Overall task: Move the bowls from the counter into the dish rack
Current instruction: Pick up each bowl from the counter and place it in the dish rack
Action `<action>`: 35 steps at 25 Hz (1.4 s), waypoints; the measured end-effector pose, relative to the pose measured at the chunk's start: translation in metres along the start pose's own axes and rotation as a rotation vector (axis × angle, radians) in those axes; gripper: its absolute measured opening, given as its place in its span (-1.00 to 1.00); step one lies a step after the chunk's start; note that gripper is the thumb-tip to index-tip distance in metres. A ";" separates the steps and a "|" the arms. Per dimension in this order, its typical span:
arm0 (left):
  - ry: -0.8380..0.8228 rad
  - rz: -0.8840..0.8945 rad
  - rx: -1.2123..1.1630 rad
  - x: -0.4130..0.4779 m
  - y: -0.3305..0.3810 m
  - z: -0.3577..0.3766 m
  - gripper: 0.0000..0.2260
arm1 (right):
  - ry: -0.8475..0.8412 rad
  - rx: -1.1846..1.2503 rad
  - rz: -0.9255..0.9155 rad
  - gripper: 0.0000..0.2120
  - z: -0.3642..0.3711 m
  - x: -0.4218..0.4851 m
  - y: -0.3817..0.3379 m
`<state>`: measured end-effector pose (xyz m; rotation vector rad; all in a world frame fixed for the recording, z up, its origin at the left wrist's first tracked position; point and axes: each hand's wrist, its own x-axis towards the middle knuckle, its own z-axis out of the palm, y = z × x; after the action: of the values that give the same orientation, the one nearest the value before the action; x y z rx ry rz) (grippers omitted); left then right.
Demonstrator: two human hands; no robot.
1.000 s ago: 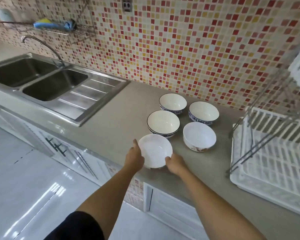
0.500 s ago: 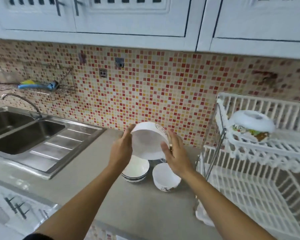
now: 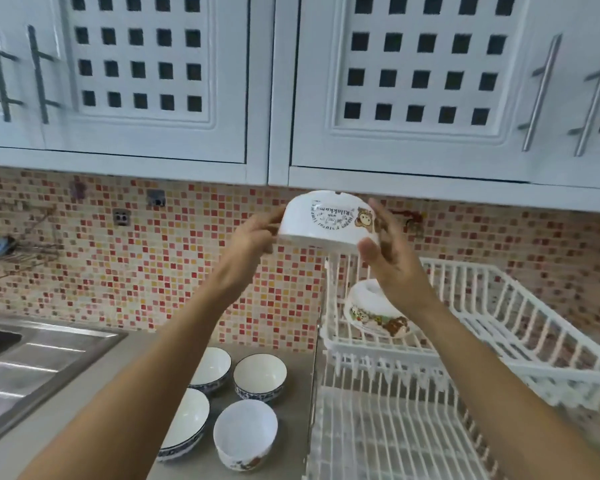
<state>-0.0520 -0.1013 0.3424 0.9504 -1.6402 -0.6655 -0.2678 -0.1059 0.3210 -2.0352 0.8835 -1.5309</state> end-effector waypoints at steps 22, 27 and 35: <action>-0.118 -0.345 0.165 0.086 -0.067 0.166 -0.51 | -0.194 -0.573 0.489 0.04 -0.091 0.023 0.126; -0.175 -0.371 0.331 0.084 -0.072 0.169 -0.53 | -0.347 -0.647 0.548 -0.06 -0.091 0.023 0.130; -0.254 -0.383 0.504 0.085 -0.082 0.176 -0.44 | -0.417 -0.693 0.641 0.13 -0.090 0.018 0.142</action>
<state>-0.2099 -0.2241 0.2719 1.6273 -1.9157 -0.6568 -0.3825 -0.2156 0.2625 -2.0499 1.8157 -0.4553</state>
